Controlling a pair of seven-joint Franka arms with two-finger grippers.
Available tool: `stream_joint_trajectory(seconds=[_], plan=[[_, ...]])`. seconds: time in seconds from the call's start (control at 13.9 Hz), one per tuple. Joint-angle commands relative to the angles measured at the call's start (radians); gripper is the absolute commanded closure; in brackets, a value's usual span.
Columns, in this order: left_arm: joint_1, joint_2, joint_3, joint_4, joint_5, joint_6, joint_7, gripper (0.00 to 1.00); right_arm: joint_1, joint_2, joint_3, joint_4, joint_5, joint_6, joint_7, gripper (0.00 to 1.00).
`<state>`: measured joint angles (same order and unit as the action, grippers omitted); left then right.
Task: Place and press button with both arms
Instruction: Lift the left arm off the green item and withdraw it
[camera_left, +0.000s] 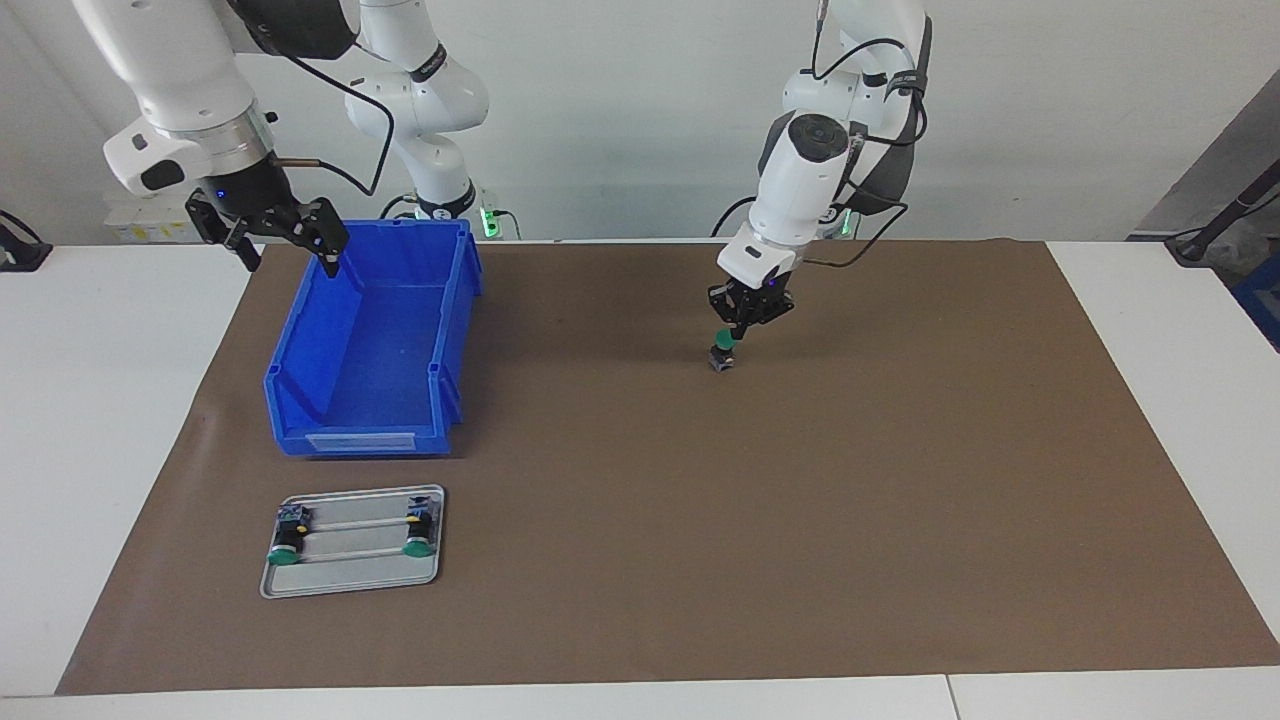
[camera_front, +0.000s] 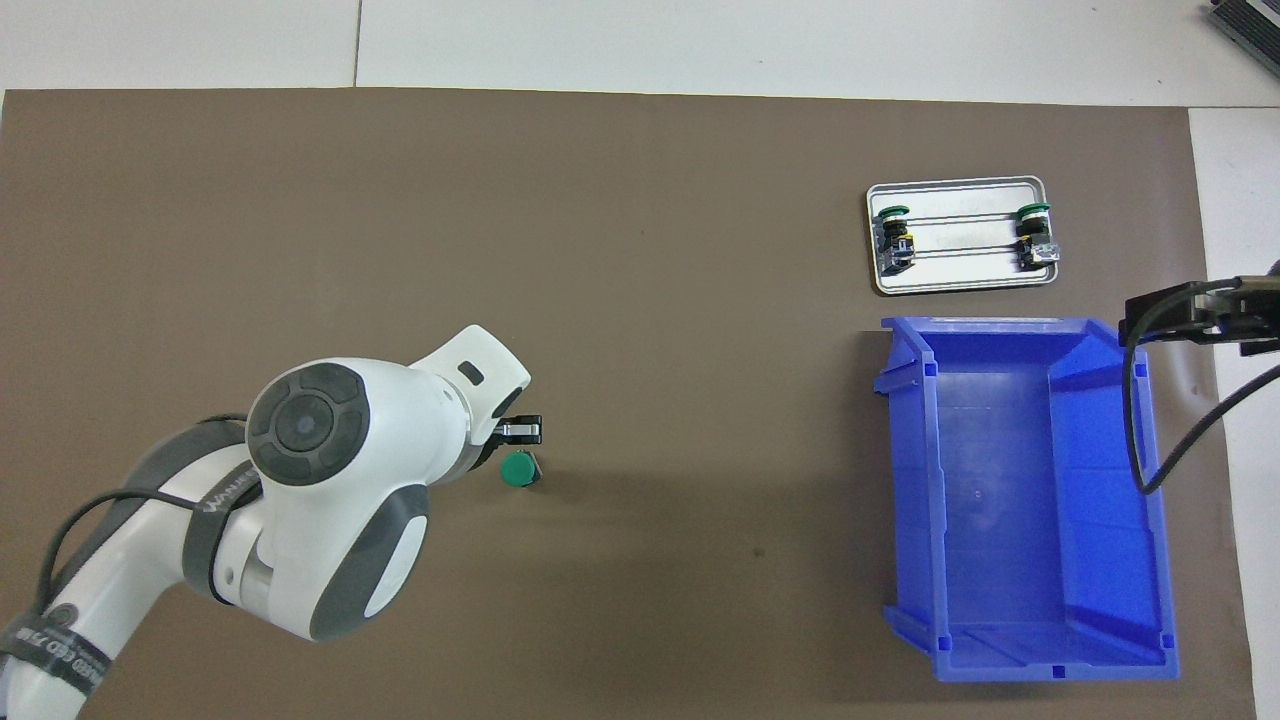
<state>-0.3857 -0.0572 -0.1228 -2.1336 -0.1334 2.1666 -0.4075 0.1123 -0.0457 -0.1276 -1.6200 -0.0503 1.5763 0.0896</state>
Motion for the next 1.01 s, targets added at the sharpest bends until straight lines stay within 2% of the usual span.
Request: stream_joint_trajectory(seconds=[0.0, 0.22, 0.5, 0.72, 0.94], plan=[[0.103, 0.036, -0.001, 0.125, 0.020, -0.129, 0.077, 0.92, -0.005, -0.014, 0.006, -0.008, 0.007, -0.009, 0.005, 0.00], [0.250, 0.019, 0.002, 0.150, 0.020, -0.220, 0.231, 0.92, -0.005, -0.014, 0.006, -0.008, 0.007, -0.009, 0.005, 0.00], [0.424, 0.016, 0.005, 0.240, 0.040, -0.359, 0.412, 0.89, -0.005, -0.014, 0.006, -0.008, 0.007, -0.009, 0.005, 0.00], [0.459, 0.026, 0.005, 0.322, 0.135, -0.422, 0.427, 0.84, -0.005, -0.014, 0.006, -0.008, 0.007, -0.009, 0.005, 0.00], [0.459, 0.062, 0.003, 0.479, 0.184, -0.565, 0.427, 0.83, -0.005, -0.014, 0.006, -0.008, 0.007, -0.010, 0.005, 0.00]])
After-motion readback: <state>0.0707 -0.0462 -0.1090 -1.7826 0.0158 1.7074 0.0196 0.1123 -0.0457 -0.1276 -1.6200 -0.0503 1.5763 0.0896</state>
